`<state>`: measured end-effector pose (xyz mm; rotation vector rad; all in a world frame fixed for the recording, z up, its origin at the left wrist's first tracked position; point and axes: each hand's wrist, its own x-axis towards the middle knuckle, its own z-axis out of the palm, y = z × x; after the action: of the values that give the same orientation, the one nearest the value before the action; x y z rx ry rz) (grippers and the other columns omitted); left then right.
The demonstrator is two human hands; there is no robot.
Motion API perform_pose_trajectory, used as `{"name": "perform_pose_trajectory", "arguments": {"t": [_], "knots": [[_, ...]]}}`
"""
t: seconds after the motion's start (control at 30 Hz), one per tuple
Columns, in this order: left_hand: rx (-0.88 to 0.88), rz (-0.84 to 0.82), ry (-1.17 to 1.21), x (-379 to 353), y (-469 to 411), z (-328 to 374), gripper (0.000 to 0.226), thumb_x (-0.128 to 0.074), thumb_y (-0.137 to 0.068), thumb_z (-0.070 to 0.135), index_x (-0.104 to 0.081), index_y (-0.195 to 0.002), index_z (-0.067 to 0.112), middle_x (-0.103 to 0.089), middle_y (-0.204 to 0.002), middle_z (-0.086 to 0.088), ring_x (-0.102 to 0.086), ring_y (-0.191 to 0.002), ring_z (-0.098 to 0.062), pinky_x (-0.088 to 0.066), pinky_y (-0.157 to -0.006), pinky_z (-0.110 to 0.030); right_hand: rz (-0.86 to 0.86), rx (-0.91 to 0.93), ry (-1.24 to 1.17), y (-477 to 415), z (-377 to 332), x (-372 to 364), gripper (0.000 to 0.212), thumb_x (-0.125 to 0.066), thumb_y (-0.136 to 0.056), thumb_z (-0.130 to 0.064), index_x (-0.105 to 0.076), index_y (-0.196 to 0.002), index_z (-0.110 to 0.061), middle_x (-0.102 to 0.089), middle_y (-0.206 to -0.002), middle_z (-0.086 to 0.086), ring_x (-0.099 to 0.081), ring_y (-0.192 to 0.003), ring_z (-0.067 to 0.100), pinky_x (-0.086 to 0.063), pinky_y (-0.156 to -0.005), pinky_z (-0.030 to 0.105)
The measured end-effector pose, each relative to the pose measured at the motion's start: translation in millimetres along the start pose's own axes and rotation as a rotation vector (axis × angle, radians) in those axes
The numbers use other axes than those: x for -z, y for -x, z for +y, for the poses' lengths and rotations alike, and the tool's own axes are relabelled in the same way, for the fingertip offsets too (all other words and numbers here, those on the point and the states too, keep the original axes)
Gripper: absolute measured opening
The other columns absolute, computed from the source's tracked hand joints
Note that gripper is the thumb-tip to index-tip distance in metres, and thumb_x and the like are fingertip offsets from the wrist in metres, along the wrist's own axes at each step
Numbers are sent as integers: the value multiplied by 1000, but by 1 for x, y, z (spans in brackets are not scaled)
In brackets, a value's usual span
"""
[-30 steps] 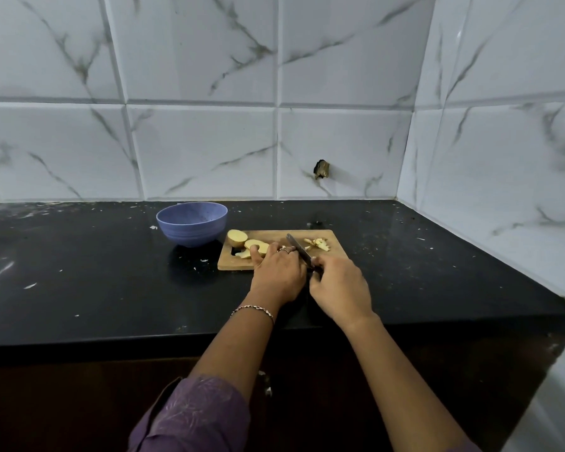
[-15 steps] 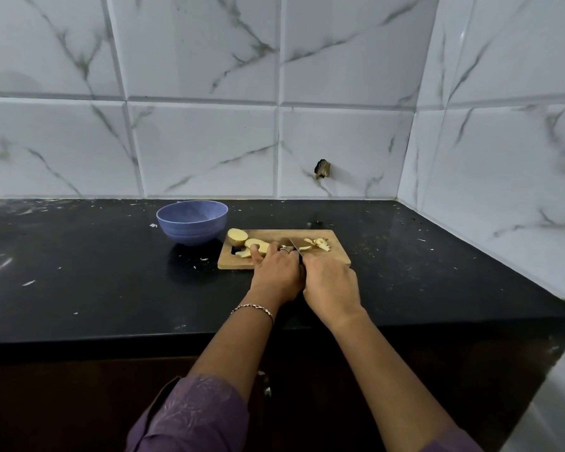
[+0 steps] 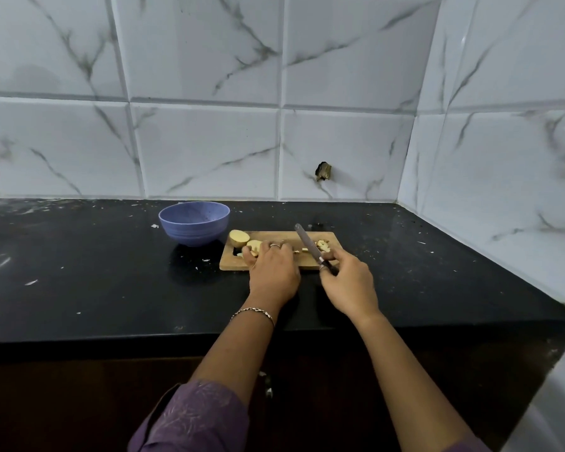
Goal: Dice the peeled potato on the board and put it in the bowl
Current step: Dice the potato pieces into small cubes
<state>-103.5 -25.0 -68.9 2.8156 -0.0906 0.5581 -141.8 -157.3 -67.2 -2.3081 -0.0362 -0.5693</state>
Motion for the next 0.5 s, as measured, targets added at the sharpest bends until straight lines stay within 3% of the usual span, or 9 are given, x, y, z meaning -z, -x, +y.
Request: {"name": "perform_pose_trajectory", "arguments": {"t": [0.1,0.2,0.4,0.5], "knots": [[114,52,-37,2,0,-3,29,-42,-98,23,-58,-123,21,-55,-131,-2,-37,-130,-23,-14,-111,-54,-35,-26,-81,-2,5,4,17,-65,-92,-21,-68,-108,-28,-64,-93,-6,-59,-69,7,-44,-56,22],[121,64,-63,1,0,-3,30,-44,-98,26,-61,-123,23,-54,-131,-1,-37,-129,-23,-16,-109,-52,-76,-7,-57,0,5,6,20,-66,-92,-22,-69,-110,-30,-59,-89,-11,-57,-72,3,-45,-59,17],[30,29,-80,1,1,1,26,-43,-98,24,-63,-113,19,-56,-126,-2,-34,-129,-25,-12,-111,-55,-99,15,14,1,1,5,22,-66,-90,-22,-69,-110,-32,-68,-97,-10,-64,-91,14,-54,-78,30],[12,13,-86,1,2,3,27,-40,-99,25,-64,-111,18,-57,-123,-3,-34,-129,-25,-10,-112,-56,-113,57,90,3,-1,5,25,-66,-90,-24,-67,-113,-33,-69,-104,-9,-64,-91,15,-55,-80,34]]}}
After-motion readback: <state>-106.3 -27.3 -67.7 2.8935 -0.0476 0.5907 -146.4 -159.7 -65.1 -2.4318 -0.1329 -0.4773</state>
